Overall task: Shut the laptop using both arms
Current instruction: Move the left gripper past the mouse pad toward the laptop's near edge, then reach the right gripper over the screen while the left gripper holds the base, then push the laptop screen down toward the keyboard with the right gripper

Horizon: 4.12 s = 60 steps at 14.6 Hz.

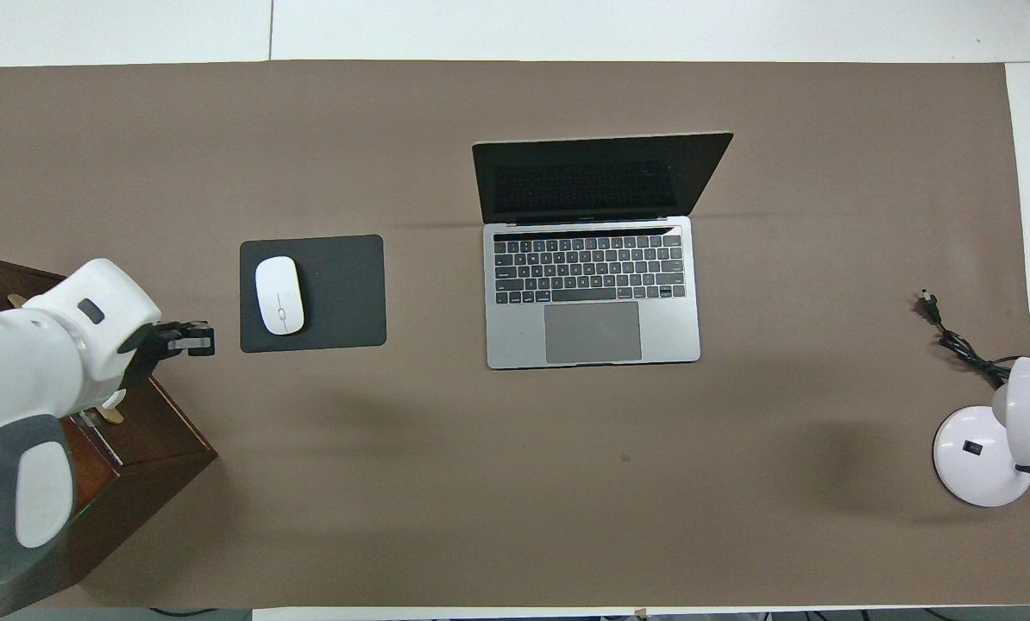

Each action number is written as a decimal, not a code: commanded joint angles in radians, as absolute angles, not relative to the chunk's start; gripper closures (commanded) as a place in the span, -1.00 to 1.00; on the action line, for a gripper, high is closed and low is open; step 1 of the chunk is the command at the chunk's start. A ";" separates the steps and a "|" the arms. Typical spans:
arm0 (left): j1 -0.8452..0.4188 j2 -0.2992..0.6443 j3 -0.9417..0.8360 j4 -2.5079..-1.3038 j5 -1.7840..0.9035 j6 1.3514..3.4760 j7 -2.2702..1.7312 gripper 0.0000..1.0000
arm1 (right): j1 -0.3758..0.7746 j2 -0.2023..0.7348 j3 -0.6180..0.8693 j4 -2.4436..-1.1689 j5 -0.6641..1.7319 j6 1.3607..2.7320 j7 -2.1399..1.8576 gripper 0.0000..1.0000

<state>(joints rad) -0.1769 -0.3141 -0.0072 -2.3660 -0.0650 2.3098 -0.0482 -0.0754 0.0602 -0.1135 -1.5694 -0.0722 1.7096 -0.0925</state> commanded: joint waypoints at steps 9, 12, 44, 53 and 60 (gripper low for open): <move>-0.584 -0.189 0.005 -2.605 -0.077 2.978 -0.408 1.00 | -0.121 0.308 -0.104 -1.280 0.087 1.988 -0.097 1.00; -0.656 -0.088 0.005 -2.603 -0.078 3.152 -0.433 1.00 | -0.083 0.337 -0.095 -1.264 0.078 2.133 -0.002 1.00; -0.825 0.279 0.012 -2.500 -0.153 3.504 -0.270 1.00 | 0.316 0.601 -0.074 -1.220 0.103 2.294 0.229 1.00; -0.825 0.195 0.012 -2.554 -0.153 3.502 -0.357 1.00 | 0.298 0.578 -0.077 -1.209 0.337 1.965 0.256 1.00; -0.787 0.270 0.009 -2.502 -0.152 3.502 -0.316 1.00 | 0.259 0.557 -0.078 -1.221 0.385 1.763 0.365 1.00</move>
<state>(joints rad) -0.7777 0.2279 0.0137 -2.5290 -0.1382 3.4921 -0.3261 0.2678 0.5743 -0.0852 -1.2051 0.3686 1.7976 0.3127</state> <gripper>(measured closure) 0.991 0.991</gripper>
